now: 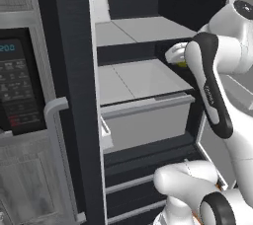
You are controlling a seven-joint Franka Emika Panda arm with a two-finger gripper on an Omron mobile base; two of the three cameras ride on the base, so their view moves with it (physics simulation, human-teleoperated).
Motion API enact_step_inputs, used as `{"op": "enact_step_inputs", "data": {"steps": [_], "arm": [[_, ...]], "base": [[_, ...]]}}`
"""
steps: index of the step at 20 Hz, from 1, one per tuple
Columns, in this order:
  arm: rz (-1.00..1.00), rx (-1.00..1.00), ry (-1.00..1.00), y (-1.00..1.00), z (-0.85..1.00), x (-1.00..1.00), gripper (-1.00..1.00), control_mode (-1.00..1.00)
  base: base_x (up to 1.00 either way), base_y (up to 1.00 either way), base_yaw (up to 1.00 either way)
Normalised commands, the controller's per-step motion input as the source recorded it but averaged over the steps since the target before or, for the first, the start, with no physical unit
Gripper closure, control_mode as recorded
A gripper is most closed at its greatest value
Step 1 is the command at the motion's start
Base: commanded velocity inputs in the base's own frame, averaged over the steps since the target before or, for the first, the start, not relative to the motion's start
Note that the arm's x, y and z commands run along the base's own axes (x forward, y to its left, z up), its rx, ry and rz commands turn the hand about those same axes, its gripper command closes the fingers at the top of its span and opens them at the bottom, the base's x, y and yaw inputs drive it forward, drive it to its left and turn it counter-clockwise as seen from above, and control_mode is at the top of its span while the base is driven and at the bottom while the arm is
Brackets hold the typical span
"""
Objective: Pick up both oranges from the fridge and place them inside the tupperware on the counter.
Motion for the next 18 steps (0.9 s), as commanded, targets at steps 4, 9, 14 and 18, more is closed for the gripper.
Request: {"op": "enact_step_inputs", "data": {"steps": [4, 9, 14, 18], "arm": [[0.0, 0.0, 0.0, 0.0, 0.0, 0.0, 1.0, 1.0], [0.0, 0.0, 0.0, 0.0, 0.0, 0.0, 1.0, 1.0], [0.0, 0.0, 0.0, 0.0, 0.0, 0.0, 1.0, 1.0], [0.0, 0.0, 0.0, 0.0, 0.0, 0.0, 1.0, 1.0]], "base": [[-0.69, 0.0, 0.0], [-0.99, -0.37, 0.0], [-0.62, -0.48, 0.15], [-0.27, -0.56, 0.32]]}}
